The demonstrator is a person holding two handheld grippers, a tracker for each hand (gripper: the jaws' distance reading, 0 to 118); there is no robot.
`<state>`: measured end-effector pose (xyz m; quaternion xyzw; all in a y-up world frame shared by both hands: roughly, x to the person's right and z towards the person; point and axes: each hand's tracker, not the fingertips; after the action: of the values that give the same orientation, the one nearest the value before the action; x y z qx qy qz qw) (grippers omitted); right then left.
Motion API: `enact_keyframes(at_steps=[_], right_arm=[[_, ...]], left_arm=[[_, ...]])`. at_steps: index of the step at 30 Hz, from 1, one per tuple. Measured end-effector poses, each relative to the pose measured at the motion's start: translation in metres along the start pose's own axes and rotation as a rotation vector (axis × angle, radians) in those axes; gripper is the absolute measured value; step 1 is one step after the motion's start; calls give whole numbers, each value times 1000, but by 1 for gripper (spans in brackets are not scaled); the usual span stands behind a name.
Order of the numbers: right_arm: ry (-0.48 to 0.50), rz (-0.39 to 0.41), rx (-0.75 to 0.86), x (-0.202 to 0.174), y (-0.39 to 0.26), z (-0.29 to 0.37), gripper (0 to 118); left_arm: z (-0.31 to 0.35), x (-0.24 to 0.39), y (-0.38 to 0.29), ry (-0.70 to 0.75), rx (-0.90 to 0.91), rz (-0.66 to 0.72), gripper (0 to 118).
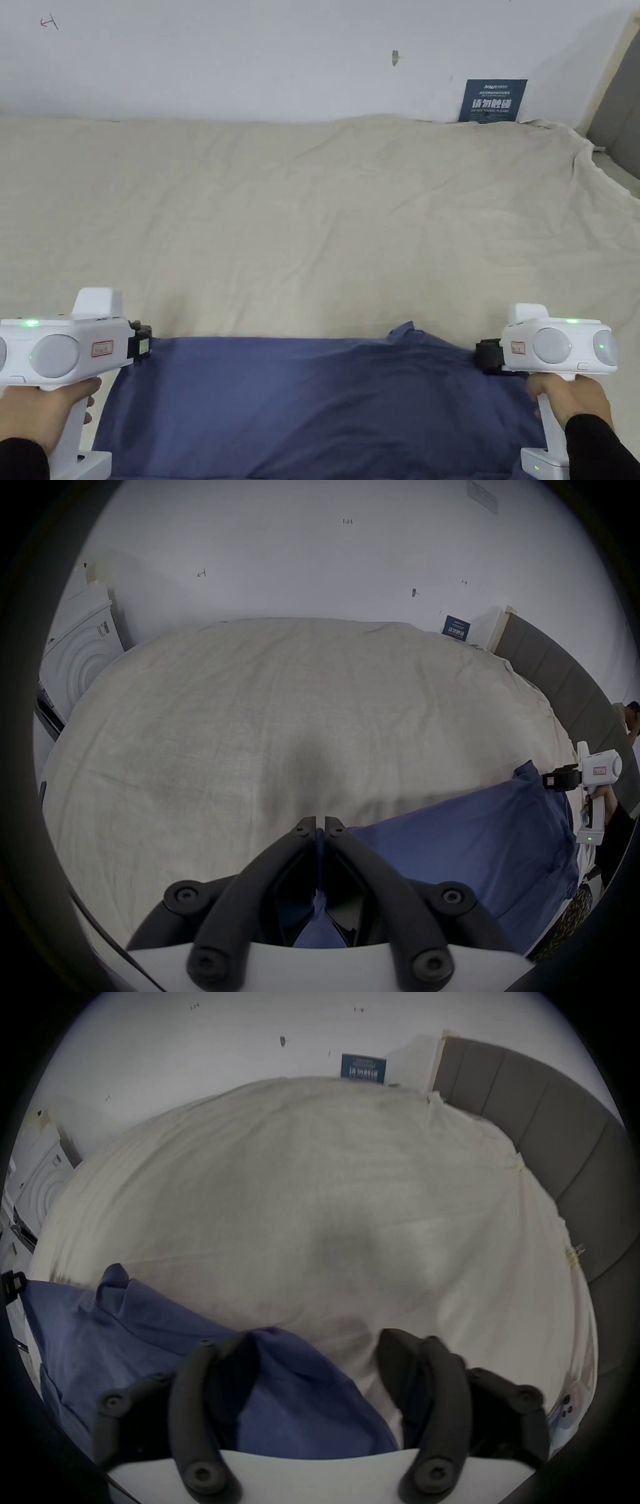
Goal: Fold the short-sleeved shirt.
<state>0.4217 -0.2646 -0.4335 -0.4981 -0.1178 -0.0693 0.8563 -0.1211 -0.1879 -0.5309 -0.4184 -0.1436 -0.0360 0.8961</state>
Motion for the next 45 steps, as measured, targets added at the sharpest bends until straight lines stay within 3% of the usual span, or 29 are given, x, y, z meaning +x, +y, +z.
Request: enact_keyframes(at_steps=[1,2,6,14,26,37,45], right_arm=[[-2,21,27,-4,0,6,22],[5,42,35,-7,1,11,3],[21,81,99,-7,2,30,3],[100,84,264,-7,-32,138,3],[202,-1,375,14,-147,251,3],[162,-87,240,22,-250,213,3],[93,-120,149,14,-274,170,3]], left_arm=[[0,-1,-1,2,-2,3,0],[-2,-2,-2,3,-5,6,0],[2,-5,-7,14,0,29,0],[38,-8,-24,33,20,66,0],[134,-19,-90,7,71,82,0],[133,-13,-198,32,-62,69,0],[96,-23,-240,80,-129,37,0]])
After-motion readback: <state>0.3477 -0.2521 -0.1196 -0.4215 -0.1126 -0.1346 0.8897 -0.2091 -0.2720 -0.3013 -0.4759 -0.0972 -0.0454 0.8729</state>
